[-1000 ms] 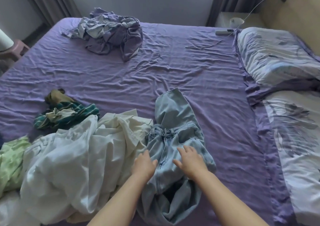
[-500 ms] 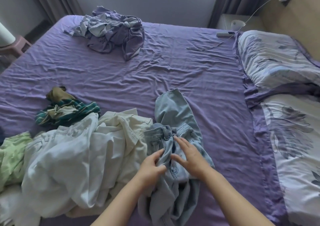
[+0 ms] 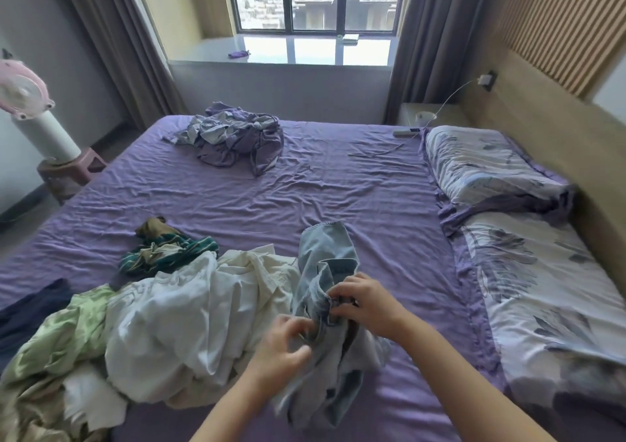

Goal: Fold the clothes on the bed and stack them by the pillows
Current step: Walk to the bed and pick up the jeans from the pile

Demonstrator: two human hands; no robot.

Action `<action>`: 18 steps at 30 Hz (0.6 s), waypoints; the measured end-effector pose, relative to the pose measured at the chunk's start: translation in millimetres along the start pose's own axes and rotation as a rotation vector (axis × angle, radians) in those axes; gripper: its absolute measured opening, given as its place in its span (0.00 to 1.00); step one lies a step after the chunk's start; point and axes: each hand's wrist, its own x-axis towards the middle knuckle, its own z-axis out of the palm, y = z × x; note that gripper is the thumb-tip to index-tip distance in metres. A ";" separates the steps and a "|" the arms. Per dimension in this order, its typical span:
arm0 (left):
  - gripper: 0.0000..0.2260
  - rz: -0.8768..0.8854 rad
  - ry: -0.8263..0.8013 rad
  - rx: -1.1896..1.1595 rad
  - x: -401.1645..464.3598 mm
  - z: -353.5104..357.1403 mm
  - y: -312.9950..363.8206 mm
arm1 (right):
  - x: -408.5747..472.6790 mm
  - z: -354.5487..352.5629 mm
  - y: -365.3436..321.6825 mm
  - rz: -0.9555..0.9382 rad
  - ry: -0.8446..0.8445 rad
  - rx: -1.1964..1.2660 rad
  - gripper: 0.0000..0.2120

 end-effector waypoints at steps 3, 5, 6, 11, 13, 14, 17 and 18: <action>0.24 0.007 0.108 -0.019 -1.5 -12.0 24.3 | -35.6 3.3 -21.0 -0.092 0.045 -0.062 0.10; 0.33 0.037 -0.057 0.121 0.2 -16.8 41.1 | -57.0 2.5 -30.8 -0.135 0.077 -0.073 0.09; 0.35 0.066 -0.138 0.243 0.9 -18.2 49.2 | -66.6 1.2 -34.8 -0.149 0.089 -0.081 0.09; 0.14 0.286 -0.332 0.754 -4.8 -23.4 85.5 | -104.5 -13.5 -46.2 -0.142 0.135 -0.173 0.07; 0.08 0.277 -0.363 0.750 -11.7 -26.5 95.7 | -115.7 -18.7 -45.2 -0.114 0.168 -0.170 0.07; 0.09 0.259 -0.378 0.727 -17.6 -28.2 99.9 | -121.3 -20.7 -45.2 -0.079 0.175 -0.154 0.07; 0.11 0.224 -0.346 0.544 -40.7 -31.3 107.5 | -133.0 -21.6 -49.1 0.026 0.191 -0.085 0.07; 0.13 0.199 -0.322 0.426 -49.8 -31.1 108.7 | -134.7 -21.4 -52.2 0.030 0.215 -0.044 0.07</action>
